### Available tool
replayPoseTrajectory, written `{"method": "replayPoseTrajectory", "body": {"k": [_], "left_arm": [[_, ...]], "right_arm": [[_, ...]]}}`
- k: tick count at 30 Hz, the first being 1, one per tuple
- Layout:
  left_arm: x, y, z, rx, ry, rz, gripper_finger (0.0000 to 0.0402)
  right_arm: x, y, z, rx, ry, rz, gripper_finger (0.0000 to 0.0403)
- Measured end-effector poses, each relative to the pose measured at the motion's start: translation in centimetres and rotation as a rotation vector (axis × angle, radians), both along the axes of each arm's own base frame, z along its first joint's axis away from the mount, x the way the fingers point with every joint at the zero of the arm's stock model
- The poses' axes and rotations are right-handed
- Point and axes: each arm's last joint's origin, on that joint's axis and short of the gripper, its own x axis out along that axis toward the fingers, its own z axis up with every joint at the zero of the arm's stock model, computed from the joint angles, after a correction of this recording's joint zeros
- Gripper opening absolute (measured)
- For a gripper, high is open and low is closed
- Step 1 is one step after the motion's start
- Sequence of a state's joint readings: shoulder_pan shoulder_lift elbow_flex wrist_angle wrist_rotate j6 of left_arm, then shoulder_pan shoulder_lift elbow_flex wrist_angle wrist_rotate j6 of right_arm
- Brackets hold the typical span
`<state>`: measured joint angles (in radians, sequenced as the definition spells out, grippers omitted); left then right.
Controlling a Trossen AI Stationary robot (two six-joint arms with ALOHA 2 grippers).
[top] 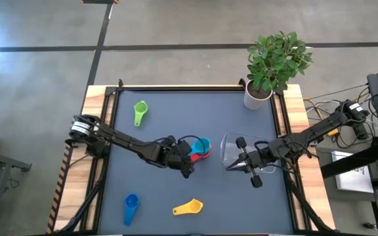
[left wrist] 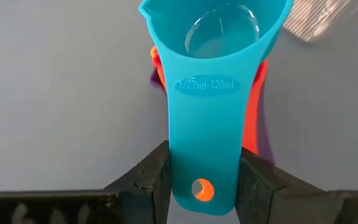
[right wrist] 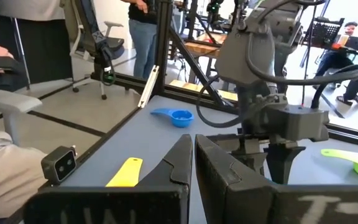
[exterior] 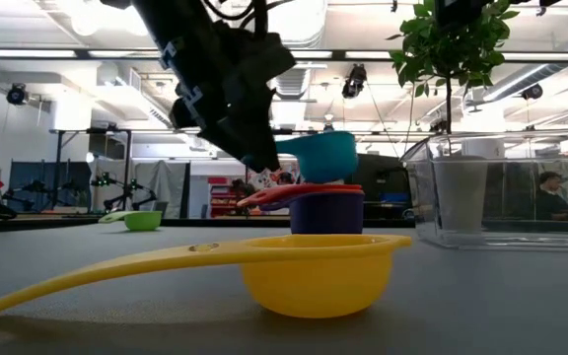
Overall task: Nest measuring cups in basket
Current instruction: Stack the light blue measuring cup on the red measuring cup, then stack the green measuring cup on the light blue measuring cup
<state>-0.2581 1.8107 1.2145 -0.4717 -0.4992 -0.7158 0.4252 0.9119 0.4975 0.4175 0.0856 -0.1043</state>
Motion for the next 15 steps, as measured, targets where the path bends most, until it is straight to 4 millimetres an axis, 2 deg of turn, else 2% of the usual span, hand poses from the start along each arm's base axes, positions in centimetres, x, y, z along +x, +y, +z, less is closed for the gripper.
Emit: {"method": "replayPoseTrajectory", "body": {"k": [6,15], "left_arm": [[0.21,-0.06,-0.15,0.005,0.023,-0.001,0.0149],[-0.18,0.01,-0.35,0.017,0.077,-0.027,0.0165]], "right_arm": [[-0.01,0.0,-0.06,-0.002,0.005,0.0,0.0009],[-0.01,-0.01,-0.17,-0.007,0.016,-0.001,0.0009]]}}
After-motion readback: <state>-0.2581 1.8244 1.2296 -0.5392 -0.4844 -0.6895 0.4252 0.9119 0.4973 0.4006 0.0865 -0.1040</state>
